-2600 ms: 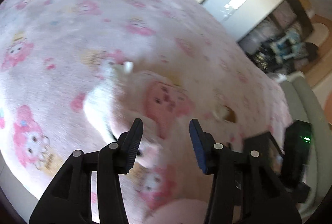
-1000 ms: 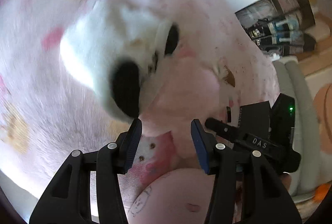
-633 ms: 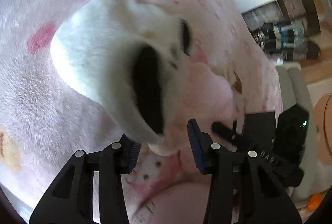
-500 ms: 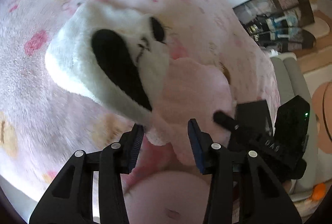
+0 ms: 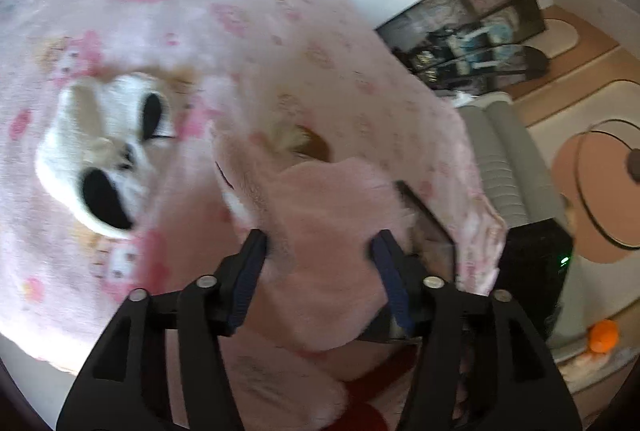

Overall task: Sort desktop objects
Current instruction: 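Carry the pink plush toy in the right gripper over the black box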

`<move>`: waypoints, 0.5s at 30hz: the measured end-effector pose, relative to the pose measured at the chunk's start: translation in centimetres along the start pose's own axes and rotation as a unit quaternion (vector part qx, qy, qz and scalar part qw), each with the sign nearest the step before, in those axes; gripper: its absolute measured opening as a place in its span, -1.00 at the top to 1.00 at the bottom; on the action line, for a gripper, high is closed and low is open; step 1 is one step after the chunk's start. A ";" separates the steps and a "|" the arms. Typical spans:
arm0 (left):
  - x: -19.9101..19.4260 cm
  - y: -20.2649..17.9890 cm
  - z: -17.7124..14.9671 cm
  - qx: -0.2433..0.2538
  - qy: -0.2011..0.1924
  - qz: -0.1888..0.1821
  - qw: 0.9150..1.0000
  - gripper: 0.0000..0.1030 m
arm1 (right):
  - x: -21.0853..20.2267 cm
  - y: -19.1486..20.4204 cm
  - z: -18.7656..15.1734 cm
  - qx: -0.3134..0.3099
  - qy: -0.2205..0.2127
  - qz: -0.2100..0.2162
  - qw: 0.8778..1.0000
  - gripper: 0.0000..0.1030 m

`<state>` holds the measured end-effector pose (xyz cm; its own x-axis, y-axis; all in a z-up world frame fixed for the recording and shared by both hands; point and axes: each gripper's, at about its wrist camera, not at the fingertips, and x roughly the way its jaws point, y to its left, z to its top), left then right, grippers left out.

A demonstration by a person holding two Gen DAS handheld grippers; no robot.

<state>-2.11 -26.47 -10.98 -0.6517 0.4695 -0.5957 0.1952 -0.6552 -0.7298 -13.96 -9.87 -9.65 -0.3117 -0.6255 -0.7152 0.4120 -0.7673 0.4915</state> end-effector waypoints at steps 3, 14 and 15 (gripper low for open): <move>1.8 -2.2 0.3 0.002 0.015 -0.018 1.000 -0.18 | -1.0 0.3 -1.0 -0.013 0.003 0.001 1.000 0.84; 6.4 -5.2 -1.5 0.025 0.080 -0.001 0.996 -0.10 | -1.8 1.6 -2.9 -0.042 0.015 0.010 0.999 0.83; 6.5 -5.2 -1.6 0.027 0.081 0.005 0.996 0.07 | -1.7 1.8 -3.0 -0.050 0.016 0.005 0.999 0.83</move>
<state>-6.21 -19.05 -11.59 -0.5216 0.5493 -0.6528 0.1588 -0.6893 -0.7068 -10.09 -9.77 -8.98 -0.2795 -0.6276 -0.7267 0.4990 -0.7415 0.4484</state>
